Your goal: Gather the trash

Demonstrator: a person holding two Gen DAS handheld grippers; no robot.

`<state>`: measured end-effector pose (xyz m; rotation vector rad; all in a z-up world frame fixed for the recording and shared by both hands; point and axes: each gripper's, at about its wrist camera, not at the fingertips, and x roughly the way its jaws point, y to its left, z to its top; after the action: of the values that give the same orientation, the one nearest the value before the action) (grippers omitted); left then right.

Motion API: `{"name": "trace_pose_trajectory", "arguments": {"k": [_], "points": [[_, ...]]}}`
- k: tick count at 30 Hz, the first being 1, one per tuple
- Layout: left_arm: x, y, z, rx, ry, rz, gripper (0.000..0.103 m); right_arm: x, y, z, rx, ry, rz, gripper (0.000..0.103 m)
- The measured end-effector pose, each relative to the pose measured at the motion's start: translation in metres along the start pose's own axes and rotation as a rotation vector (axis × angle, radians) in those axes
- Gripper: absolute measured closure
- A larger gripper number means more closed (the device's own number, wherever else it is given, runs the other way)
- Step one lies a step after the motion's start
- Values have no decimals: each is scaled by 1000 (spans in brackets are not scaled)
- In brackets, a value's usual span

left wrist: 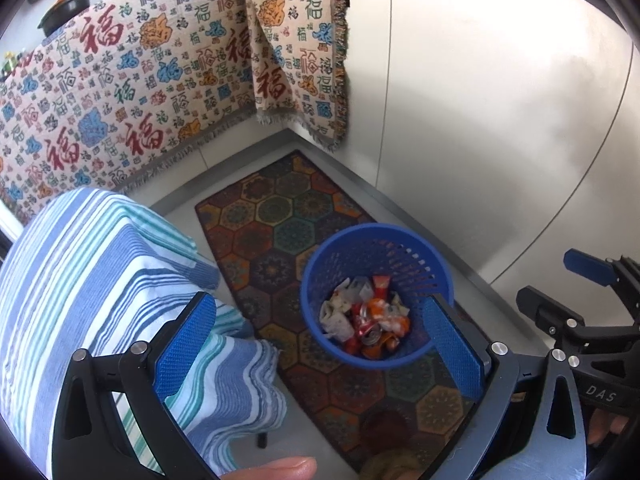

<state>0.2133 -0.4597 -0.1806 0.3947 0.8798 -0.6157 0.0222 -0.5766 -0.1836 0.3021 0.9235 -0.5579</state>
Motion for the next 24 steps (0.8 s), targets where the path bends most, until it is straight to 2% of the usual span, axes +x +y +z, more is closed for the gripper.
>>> {"name": "trace_pose_trajectory", "arguments": {"k": [24], "points": [[4,-1,0,-6,30,-30,0,1,2,-1,-5,-2,0,20]]}}
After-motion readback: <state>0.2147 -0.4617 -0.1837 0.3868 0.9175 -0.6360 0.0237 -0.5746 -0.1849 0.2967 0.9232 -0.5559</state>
